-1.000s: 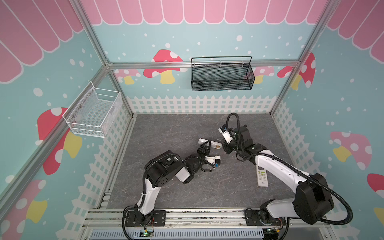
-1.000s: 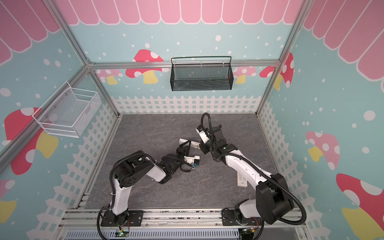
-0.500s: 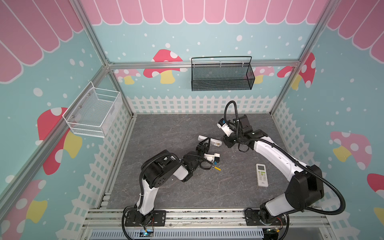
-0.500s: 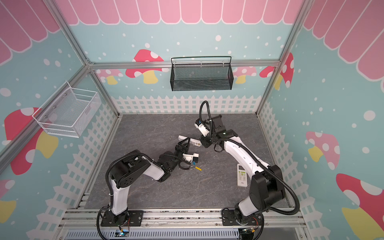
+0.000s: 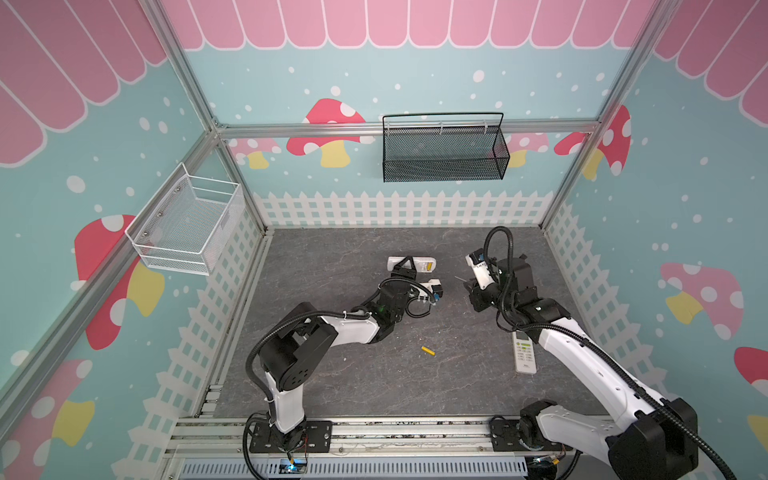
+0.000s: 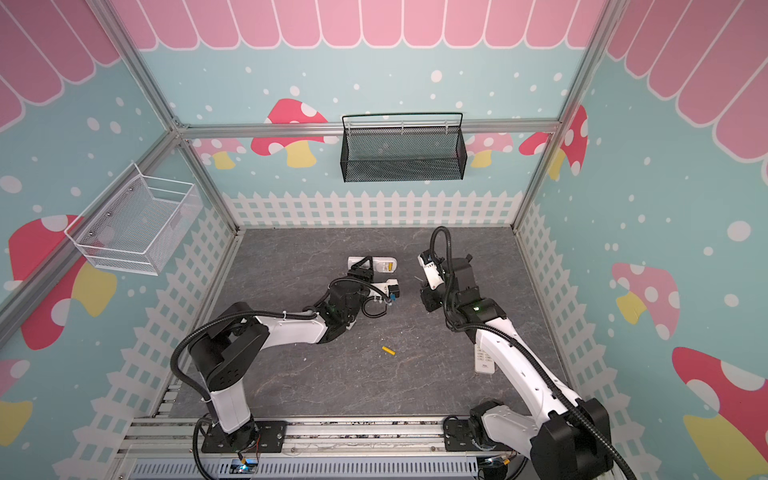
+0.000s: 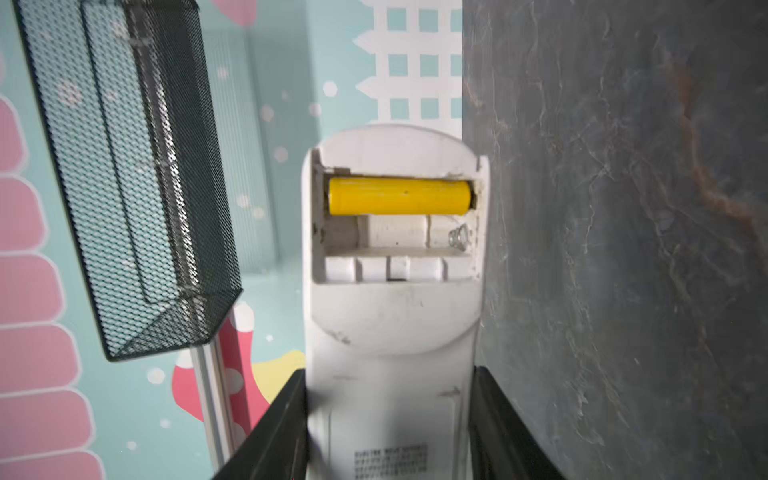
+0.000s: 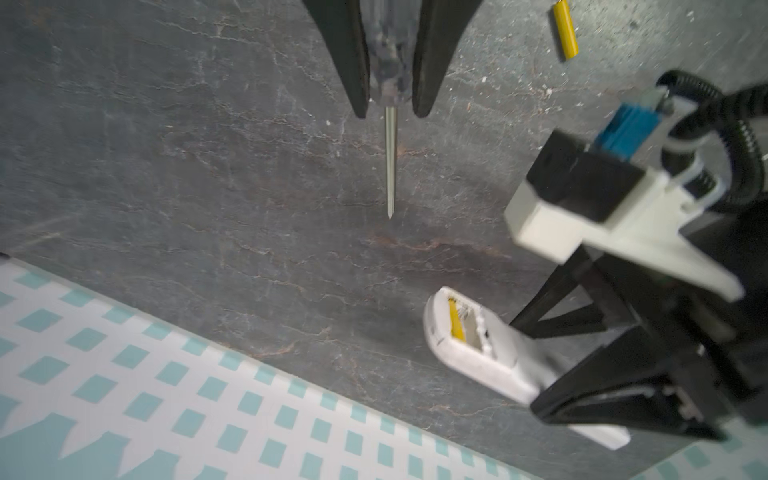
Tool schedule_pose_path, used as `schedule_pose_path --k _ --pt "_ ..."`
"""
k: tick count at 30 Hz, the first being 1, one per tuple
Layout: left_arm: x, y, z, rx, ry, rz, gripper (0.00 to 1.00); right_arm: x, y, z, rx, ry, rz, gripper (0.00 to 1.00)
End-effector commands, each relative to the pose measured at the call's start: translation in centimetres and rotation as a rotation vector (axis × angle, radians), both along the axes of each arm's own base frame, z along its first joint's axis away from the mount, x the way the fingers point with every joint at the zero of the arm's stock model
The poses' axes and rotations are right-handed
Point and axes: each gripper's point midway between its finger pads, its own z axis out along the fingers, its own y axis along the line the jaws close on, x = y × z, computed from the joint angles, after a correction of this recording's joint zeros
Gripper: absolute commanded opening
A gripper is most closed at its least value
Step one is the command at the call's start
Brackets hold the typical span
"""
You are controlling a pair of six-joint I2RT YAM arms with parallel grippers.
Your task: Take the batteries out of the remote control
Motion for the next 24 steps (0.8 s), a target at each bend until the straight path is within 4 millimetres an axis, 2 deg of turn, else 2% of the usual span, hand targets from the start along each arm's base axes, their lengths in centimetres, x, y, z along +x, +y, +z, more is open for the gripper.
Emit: schedule_pose_path --k 1,3,6,9,12,14,17,20,24 --pt "-0.1 4.1 -1.3 -0.051 0.199 0.215 0.0 -4.7 4.5 1.1 0.166 0.051 0.314 0.0" --pt "-0.6 6.1 -1.2 -0.144 0.318 0.316 0.0 -8.3 7.0 0.1 0.219 0.156 0.475 0.0" --pt "-1.5 8.7 -2.1 -0.254 0.492 0.403 0.0 -14.2 10.6 -3.2 0.128 0.247 0.699 0.0" --pt "-2.1 10.3 -2.7 -0.263 0.528 0.429 0.0 -17.5 12.1 -5.4 0.036 0.331 0.851 0.0" --pt "-2.0 11.4 -2.4 -0.306 0.545 0.449 0.0 -18.5 11.8 -6.6 -0.059 0.347 0.943 0.0" --pt "-1.8 12.2 -2.2 -0.355 0.568 0.477 0.0 -19.2 12.1 -6.6 -0.039 0.348 0.998 0.0" --pt "-1.5 13.0 -1.9 -0.413 0.591 0.503 0.0 -18.3 12.3 -7.7 -0.093 0.358 0.991 0.0" --pt "-1.2 13.6 -1.7 -0.45 0.597 0.521 0.0 -17.0 11.6 -9.6 -0.208 0.357 0.955 0.0" --pt "-1.3 13.5 -1.8 -0.496 0.643 0.527 0.0 -16.3 10.9 -10.9 -0.291 0.369 0.945 0.0"
